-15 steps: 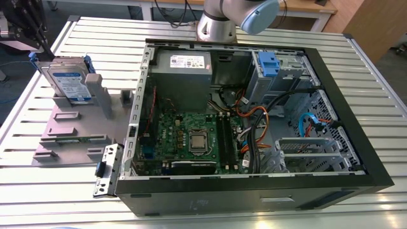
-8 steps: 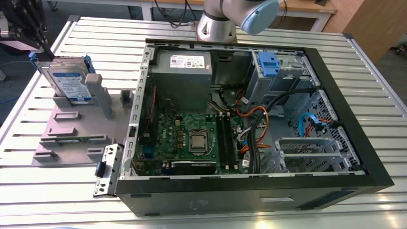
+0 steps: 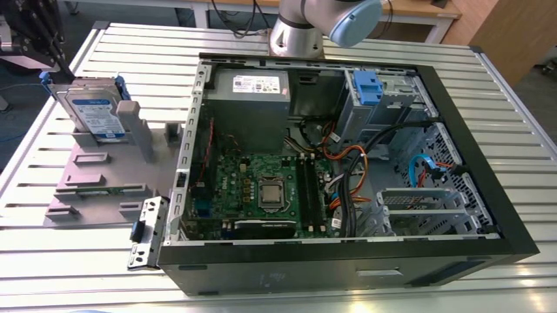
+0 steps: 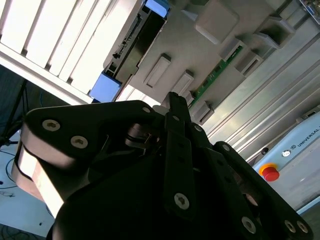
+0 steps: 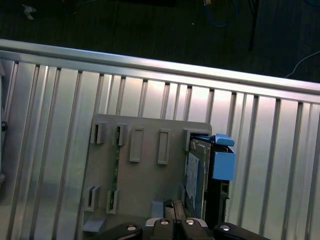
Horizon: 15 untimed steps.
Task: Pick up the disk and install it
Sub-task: 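Pick up the disk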
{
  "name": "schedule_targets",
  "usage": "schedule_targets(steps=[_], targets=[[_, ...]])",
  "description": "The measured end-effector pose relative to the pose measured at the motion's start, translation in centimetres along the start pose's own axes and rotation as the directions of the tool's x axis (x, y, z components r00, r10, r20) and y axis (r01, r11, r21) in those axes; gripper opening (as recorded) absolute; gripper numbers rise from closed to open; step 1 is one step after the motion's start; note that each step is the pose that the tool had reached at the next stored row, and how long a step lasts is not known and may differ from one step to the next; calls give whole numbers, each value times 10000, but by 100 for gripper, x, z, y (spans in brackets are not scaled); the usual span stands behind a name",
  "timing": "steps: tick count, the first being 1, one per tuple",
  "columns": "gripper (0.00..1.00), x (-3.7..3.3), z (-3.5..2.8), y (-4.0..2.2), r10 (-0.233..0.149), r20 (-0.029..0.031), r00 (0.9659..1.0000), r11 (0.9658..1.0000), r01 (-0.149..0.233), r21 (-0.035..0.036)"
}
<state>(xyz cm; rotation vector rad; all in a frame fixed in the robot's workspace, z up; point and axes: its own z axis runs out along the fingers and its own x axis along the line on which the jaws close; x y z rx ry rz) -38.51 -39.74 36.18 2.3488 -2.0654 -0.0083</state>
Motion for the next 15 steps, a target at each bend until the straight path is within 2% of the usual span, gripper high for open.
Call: schedule_targets(steps=[3,6,8,11,15], targets=[[11,-1,4,0,375,5,9993,9993,-375,-3],[11,-1,12,0,925,13,9957,9957,-925,-6],[11,0,17,0,1282,18,9917,9917,-1282,-8],[11,0,25,0,1796,29,9837,9837,-1796,-12],[11,-1,34,0,2199,41,9755,9755,-2199,-16]])
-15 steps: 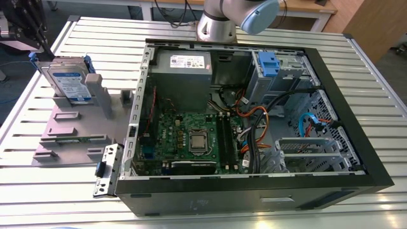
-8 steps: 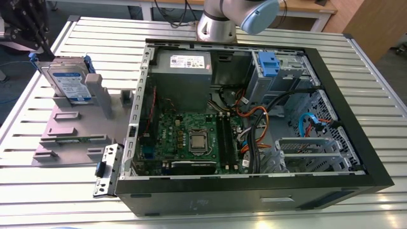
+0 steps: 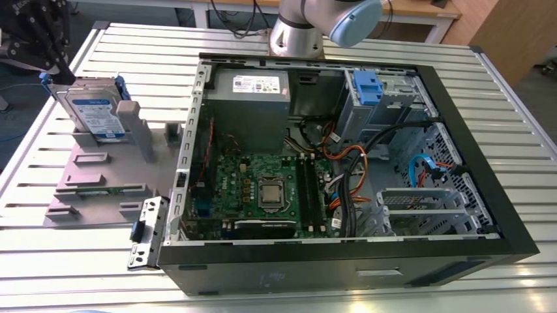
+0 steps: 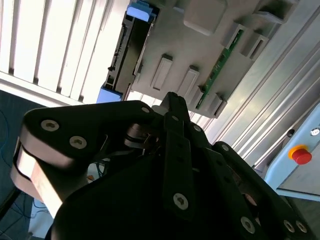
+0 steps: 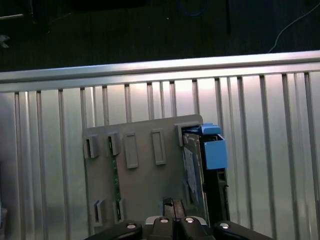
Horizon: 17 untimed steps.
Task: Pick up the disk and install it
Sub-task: 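Pick up the disk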
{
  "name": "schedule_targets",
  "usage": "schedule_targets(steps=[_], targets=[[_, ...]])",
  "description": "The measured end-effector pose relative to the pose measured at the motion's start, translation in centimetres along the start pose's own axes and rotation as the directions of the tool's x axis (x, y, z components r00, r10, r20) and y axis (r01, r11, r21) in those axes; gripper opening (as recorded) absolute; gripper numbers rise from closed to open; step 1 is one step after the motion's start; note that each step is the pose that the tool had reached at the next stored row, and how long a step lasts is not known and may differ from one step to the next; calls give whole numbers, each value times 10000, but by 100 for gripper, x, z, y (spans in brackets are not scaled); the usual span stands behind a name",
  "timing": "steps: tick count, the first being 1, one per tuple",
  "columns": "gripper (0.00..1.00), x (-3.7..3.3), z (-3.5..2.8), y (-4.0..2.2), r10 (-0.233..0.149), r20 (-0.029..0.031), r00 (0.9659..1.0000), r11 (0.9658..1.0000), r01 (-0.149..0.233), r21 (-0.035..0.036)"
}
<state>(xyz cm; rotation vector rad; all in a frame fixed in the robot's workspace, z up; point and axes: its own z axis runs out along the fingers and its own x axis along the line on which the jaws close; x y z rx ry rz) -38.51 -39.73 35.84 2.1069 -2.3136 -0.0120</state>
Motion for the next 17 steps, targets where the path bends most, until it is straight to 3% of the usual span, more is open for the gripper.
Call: schedule_targets(steps=[3,17], targets=[[11,0,2,0,256,3,9997,9997,-256,-2],[11,0,3,0,260,5,9997,9997,-260,-1]])
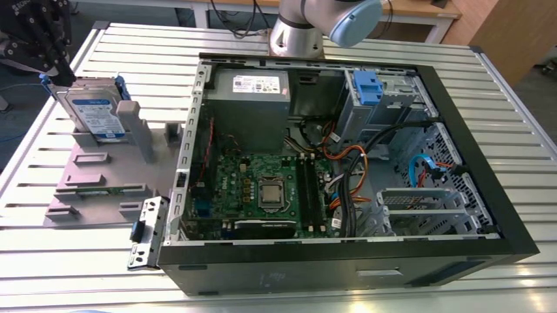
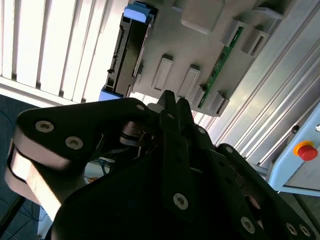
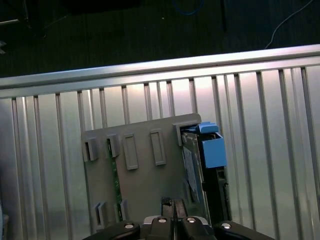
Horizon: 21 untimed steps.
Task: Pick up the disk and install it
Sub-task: 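Pick up the disk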
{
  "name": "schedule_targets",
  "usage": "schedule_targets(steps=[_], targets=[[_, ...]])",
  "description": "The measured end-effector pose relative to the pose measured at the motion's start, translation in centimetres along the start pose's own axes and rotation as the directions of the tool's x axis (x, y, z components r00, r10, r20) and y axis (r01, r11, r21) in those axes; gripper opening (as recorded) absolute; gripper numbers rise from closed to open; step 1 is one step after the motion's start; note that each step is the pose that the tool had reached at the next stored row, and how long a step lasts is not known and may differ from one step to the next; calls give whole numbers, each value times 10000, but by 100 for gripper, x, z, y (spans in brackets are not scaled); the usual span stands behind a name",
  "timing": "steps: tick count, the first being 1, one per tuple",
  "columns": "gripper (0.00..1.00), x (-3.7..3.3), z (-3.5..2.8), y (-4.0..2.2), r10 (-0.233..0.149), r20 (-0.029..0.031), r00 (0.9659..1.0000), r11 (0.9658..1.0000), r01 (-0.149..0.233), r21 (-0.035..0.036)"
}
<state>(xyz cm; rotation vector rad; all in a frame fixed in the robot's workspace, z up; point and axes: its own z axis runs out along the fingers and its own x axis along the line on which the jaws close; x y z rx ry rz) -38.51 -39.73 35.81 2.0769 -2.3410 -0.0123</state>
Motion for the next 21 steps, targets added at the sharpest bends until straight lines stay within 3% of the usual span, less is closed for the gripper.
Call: schedule_targets(steps=[2,3,4,6,7,11,13,15,21], targets=[[23,0,0,0,0,0,10000,10000,0,0],[23,0,0,0,0,-1,10000,10000,0,0],[35,0,0,0,0,-1,10000,10000,0,0],[35,0,0,0,1,0,10000,10000,-1,0],[41,0,0,0,1,-1,10000,10000,-1,0],[42,0,0,0,2,-1,10000,10000,-2,0],[48,0,0,0,2,-1,10000,10000,-2,0],[60,0,0,0,3,-1,10000,10000,-3,0],[60,1,3,14,154,2,9999,9999,-154,0]])
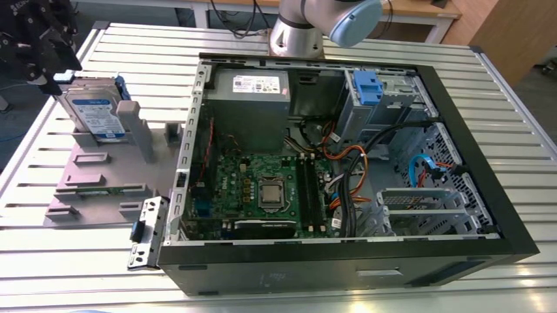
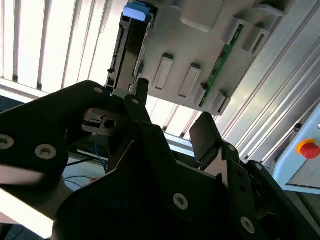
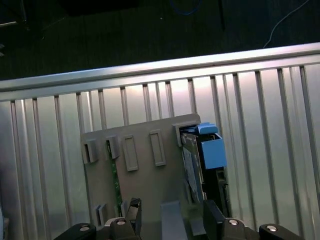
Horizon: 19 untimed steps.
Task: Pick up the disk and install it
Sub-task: 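Pick up the disk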
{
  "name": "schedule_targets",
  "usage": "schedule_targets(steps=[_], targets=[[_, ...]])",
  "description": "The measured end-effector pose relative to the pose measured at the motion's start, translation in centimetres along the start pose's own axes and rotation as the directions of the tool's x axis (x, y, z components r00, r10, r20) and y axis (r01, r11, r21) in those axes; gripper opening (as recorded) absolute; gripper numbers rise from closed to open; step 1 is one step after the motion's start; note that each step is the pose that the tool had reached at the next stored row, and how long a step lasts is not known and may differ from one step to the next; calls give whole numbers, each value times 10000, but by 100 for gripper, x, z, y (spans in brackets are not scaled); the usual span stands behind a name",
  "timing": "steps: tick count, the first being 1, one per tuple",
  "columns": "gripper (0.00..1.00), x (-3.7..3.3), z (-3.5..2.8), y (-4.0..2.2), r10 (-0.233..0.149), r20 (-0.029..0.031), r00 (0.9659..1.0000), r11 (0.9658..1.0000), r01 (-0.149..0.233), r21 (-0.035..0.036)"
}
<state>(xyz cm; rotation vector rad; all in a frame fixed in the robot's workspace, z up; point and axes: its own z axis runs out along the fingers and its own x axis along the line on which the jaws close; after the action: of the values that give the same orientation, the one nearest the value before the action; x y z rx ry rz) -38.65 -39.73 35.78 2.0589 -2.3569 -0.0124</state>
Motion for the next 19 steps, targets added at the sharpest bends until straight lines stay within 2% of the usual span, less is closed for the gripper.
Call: schedule_targets(steps=[3,19], targets=[[60,-2,1,5,70,16,10000,10000,-70,-5],[60,-34,20,9,-11,17,10000,10000,11,-3]])
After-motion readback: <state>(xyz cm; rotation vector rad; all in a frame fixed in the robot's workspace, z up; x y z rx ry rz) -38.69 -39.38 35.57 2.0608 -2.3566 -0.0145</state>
